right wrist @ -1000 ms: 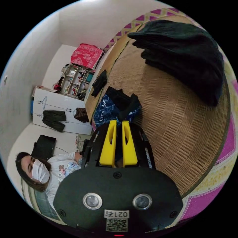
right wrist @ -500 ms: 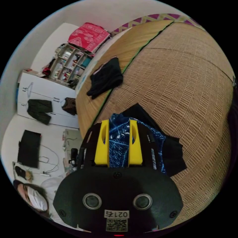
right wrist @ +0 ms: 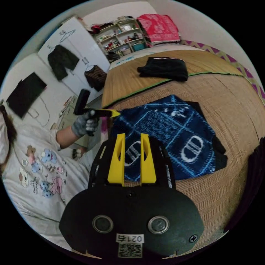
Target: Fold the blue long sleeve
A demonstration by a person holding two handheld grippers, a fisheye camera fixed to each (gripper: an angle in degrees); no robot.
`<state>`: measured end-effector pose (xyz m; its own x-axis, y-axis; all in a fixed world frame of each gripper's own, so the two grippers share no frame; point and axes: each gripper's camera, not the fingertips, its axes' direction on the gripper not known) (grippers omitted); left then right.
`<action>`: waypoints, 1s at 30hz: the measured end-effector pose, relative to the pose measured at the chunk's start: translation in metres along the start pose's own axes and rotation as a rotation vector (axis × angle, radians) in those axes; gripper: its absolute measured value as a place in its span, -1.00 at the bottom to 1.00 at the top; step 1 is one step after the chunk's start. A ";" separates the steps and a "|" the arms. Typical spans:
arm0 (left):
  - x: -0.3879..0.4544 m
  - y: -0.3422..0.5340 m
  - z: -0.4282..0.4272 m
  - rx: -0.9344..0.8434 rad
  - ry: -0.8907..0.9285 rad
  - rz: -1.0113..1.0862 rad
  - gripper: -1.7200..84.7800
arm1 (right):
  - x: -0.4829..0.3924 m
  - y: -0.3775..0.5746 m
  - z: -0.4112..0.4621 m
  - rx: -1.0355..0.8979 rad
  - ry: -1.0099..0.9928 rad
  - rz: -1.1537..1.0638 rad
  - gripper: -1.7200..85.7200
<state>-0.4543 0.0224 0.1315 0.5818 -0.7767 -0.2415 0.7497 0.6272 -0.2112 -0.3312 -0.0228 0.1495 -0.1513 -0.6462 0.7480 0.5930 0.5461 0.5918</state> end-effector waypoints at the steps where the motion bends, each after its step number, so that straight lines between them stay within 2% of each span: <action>1: -0.008 -0.001 0.000 0.003 0.030 -0.039 -0.92 | -0.002 0.005 0.009 -0.021 0.019 0.000 -0.76; 2: -0.017 -0.002 0.000 -0.004 0.055 -0.086 -0.95 | -0.001 0.017 0.023 -0.050 0.061 0.000 -0.76; 5: -0.020 0.000 -0.010 0.032 0.112 -0.106 -0.97 | 0.015 0.042 -0.003 0.072 0.114 0.055 -0.75; 7: -0.014 0.003 -0.023 0.077 0.143 -0.085 -0.97 | 0.042 0.062 -0.043 0.232 0.156 0.187 -0.74; 8: -0.011 0.005 -0.032 0.115 0.163 -0.084 -0.96 | 0.071 0.078 -0.066 0.309 0.165 0.332 -0.73; 10: -0.009 0.005 -0.037 0.094 0.184 -0.109 -0.91 | 0.119 0.103 -0.086 0.371 0.116 0.522 -0.70; 12: -0.006 0.001 -0.033 0.032 0.220 -0.127 -0.79 | 0.179 0.134 -0.087 0.391 -0.016 0.690 -0.65; 14: 0.002 -0.006 -0.021 -0.041 0.231 -0.121 -0.68 | 0.212 0.151 -0.077 0.391 -0.142 0.753 -0.63; 18: 0.023 -0.027 -0.011 -0.115 0.185 -0.092 -0.66 | 0.252 0.168 -0.060 0.469 -0.373 0.781 -0.62; 21: 0.036 -0.046 -0.002 -0.181 0.166 -0.094 -0.66 | 0.267 0.160 -0.051 0.456 -0.437 0.763 -0.62; 27: 0.059 -0.072 0.017 -0.252 0.118 -0.069 -0.71 | 0.275 0.130 -0.035 0.344 -0.421 0.726 -0.70; 30: 0.067 -0.074 0.026 -0.261 0.141 -0.033 -0.85 | 0.272 0.127 -0.033 0.334 -0.422 0.719 -0.79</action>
<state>-0.4628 -0.0774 0.1558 0.4956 -0.7924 -0.3558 0.6502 0.6100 -0.4530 -0.2709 -0.1474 0.4180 -0.1490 0.1250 0.9809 0.4059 0.9123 -0.0546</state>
